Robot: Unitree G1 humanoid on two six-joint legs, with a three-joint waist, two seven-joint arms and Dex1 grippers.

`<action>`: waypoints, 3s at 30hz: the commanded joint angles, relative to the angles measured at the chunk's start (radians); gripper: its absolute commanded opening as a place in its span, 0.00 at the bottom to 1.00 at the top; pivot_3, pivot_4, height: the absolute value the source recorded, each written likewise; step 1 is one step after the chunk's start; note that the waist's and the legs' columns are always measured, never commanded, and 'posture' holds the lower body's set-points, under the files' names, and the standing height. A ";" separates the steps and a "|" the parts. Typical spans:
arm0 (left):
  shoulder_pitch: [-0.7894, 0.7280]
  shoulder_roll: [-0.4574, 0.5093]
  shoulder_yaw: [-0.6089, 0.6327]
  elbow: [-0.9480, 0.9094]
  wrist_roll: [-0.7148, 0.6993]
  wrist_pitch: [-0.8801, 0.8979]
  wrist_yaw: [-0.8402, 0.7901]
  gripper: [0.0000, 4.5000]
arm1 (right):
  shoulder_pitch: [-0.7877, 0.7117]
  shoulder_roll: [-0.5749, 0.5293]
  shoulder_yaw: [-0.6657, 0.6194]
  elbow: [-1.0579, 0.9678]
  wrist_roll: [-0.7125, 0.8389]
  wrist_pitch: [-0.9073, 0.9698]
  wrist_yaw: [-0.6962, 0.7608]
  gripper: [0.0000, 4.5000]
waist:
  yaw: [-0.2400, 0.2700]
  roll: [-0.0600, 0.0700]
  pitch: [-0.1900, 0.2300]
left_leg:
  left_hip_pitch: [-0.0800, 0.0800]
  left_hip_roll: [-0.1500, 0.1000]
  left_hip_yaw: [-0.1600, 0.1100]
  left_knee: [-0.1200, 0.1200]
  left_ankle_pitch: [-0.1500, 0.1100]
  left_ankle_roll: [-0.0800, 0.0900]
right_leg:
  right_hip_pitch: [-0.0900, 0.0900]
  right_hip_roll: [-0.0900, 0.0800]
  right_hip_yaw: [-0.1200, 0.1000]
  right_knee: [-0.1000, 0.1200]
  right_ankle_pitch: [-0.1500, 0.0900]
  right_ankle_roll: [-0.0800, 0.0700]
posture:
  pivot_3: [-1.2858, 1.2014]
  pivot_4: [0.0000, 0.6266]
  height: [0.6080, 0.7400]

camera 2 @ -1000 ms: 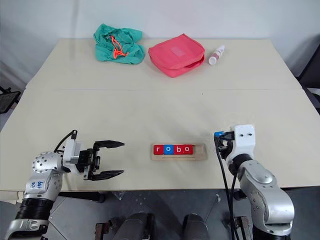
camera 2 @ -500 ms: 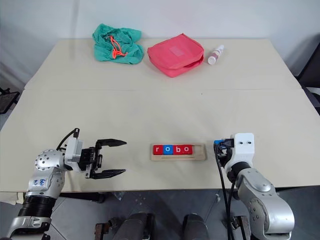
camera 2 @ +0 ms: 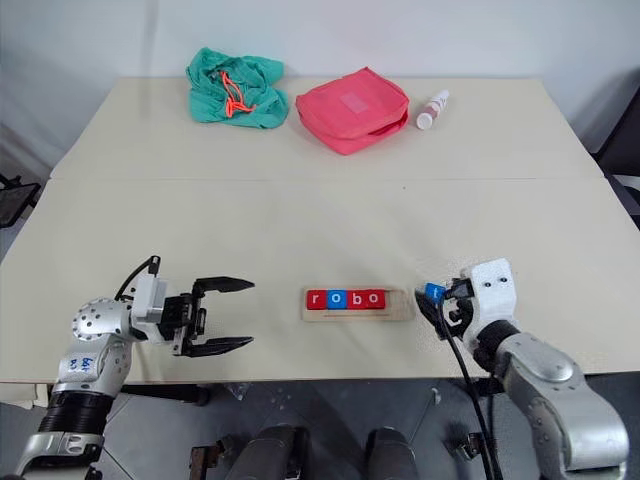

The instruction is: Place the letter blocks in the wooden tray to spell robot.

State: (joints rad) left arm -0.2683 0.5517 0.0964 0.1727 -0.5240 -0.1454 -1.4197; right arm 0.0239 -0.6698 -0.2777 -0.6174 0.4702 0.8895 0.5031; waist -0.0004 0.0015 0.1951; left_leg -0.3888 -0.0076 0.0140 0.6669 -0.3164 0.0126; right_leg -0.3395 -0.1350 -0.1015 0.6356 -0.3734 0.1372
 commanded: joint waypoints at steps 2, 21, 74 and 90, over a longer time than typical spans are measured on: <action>-0.009 -0.008 -0.004 -0.012 0.004 -0.011 0.009 1.00 | -0.021 -0.158 0.054 0.157 -0.025 -0.167 0.255 0.87 | 0.000 0.000 0.000 | 0.000 0.001 0.000 0.000 0.000 0.000 | 0.001 0.001 -0.001 -0.002 0.000 0.000 | 0.52 0.24 1.00; 0.130 0.006 0.023 -0.167 -0.007 0.007 0.098 1.00 | -0.493 -0.251 0.385 0.830 -0.272 -0.575 0.686 0.87 | 0.002 0.000 0.000 | -0.002 0.001 0.000 0.001 0.000 0.000 | 0.002 0.000 -0.003 -0.006 0.000 0.000 | 0.52 0.24 1.00; 0.100 0.013 0.028 -0.121 -0.001 -0.021 0.094 1.00 | -0.647 -0.185 0.522 0.696 -0.329 -0.549 0.817 0.87 | -0.001 0.000 0.000 | -0.002 0.002 0.000 0.002 0.000 0.000 | 0.001 0.000 -0.003 -0.006 0.000 0.000 | 0.52 0.24 1.00; 0.094 0.006 0.044 -0.112 0.020 -0.003 0.193 1.00 | -0.435 -0.233 0.236 0.586 -0.203 -0.470 0.705 1.00 | 0.004 0.000 0.000 | -0.002 0.001 0.000 0.002 0.000 0.000 | 0.002 0.000 -0.003 -0.006 0.000 0.000 | 0.52 0.24 1.00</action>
State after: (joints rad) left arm -0.1814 0.5512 0.1189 0.0860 -0.4984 -0.1493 -1.2367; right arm -0.4179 -0.8835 0.0136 -0.0018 0.2385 0.4373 1.2161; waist 0.0036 0.0010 0.1949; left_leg -0.3906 -0.0062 0.0137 0.6686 -0.3164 0.0126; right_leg -0.3378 -0.1349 -0.1048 0.6297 -0.3733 0.1372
